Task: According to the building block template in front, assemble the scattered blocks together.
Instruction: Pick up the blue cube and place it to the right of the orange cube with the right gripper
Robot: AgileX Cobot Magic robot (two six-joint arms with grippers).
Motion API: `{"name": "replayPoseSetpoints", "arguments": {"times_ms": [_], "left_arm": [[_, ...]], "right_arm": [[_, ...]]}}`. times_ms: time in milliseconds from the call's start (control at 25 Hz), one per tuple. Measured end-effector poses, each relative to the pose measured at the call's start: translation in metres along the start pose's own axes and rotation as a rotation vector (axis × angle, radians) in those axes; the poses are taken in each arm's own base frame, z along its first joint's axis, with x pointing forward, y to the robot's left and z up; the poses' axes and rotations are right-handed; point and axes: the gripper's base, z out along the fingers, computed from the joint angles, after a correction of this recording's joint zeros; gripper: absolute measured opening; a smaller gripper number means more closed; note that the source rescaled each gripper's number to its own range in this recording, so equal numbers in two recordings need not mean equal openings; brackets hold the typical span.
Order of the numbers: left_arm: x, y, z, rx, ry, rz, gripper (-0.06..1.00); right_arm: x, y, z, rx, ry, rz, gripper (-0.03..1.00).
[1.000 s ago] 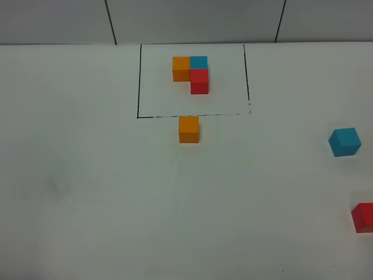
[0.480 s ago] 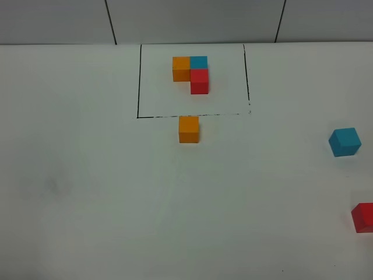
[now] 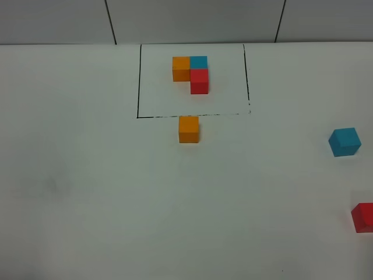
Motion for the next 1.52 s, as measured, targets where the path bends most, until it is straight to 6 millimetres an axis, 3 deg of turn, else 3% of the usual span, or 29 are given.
{"name": "replayPoseSetpoints", "arguments": {"times_ms": [240,560,760,1000,1200,1320,1520], "left_arm": [[0.000,0.000,0.000,0.000,0.000,0.000,0.78],[0.000,0.000,0.000,0.000,0.000,0.000,0.78],[0.000,0.000,0.000,0.000,0.000,0.000,0.78],[0.000,0.000,0.000,0.000,0.000,0.000,0.78],[0.000,0.000,0.000,0.000,0.000,0.000,0.78],[0.000,0.000,0.000,0.000,0.000,0.000,0.78],[0.000,0.000,0.000,0.000,0.000,0.000,0.78]], "right_arm": [[-0.028,-0.003,0.036,-0.010,0.198,0.007,0.73],[-0.053,-0.006,0.067,-0.004,0.259,0.007,0.73],[-0.080,-0.013,0.091,0.035,0.288,-0.032,0.74],[-0.114,-0.020,0.154,0.047,0.415,-0.073,0.96],[-0.136,-0.025,0.215,0.038,0.486,-0.088,0.99],[-0.138,-0.030,0.252,0.034,0.544,-0.071,1.00],[-0.125,-0.040,0.296,-0.010,0.619,-0.044,1.00]]}}
